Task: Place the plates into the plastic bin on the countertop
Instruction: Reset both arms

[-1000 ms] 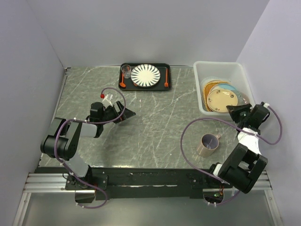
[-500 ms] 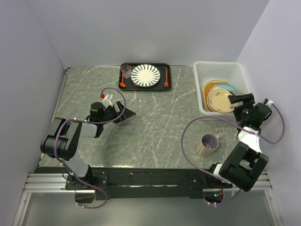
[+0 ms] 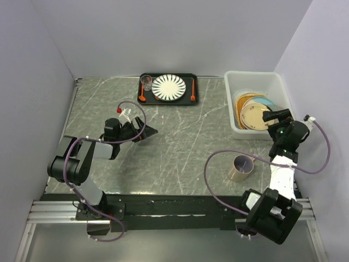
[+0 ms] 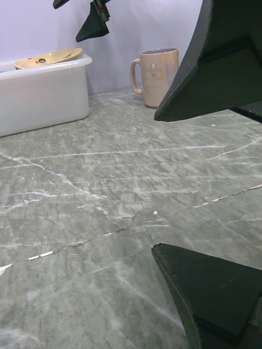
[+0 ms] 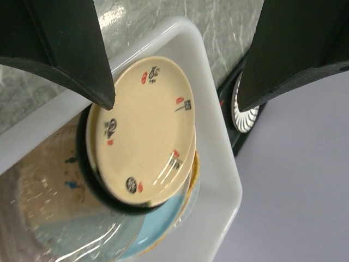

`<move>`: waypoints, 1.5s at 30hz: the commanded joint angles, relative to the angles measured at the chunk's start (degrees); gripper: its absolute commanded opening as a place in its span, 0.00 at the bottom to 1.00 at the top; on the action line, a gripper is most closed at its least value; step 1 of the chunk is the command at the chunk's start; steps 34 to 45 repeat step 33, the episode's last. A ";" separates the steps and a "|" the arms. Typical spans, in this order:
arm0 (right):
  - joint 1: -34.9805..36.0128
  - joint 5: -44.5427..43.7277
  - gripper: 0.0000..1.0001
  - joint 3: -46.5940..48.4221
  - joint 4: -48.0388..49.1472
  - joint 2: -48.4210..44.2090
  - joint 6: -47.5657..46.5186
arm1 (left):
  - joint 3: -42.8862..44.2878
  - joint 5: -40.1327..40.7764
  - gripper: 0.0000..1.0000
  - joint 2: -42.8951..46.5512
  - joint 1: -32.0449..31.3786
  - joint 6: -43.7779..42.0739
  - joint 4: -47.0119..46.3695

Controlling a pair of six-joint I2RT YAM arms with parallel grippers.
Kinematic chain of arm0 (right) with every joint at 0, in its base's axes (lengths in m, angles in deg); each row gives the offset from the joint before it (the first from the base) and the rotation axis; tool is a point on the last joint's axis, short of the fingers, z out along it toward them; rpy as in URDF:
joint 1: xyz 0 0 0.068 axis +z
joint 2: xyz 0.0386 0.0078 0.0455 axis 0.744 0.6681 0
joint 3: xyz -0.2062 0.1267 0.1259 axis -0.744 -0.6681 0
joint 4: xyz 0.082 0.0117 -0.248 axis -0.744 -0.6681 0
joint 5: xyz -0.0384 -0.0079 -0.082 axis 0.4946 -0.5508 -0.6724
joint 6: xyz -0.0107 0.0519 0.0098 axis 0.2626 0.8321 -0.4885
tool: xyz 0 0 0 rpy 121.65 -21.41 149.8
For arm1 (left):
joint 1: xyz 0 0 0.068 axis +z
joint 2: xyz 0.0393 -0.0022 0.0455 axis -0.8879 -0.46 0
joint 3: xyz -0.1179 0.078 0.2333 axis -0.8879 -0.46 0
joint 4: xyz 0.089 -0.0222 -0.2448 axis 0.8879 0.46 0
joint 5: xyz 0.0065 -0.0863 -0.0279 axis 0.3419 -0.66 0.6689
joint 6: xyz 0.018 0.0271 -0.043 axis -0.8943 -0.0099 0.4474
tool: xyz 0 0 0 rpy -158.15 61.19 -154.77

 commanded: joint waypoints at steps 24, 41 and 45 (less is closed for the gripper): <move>46.81 -27.55 1.00 13.48 -9.57 8.55 -13.68 | 0.48 7.30 0.99 6.41 0.23 -5.32 6.55; 47.96 -33.61 1.00 11.21 -5.62 8.39 -16.31 | 1.53 13.70 0.99 10.01 0.23 -10.24 12.34; 47.96 -33.61 1.00 11.21 -5.62 8.39 -16.31 | 1.53 13.70 0.99 10.01 0.23 -10.24 12.34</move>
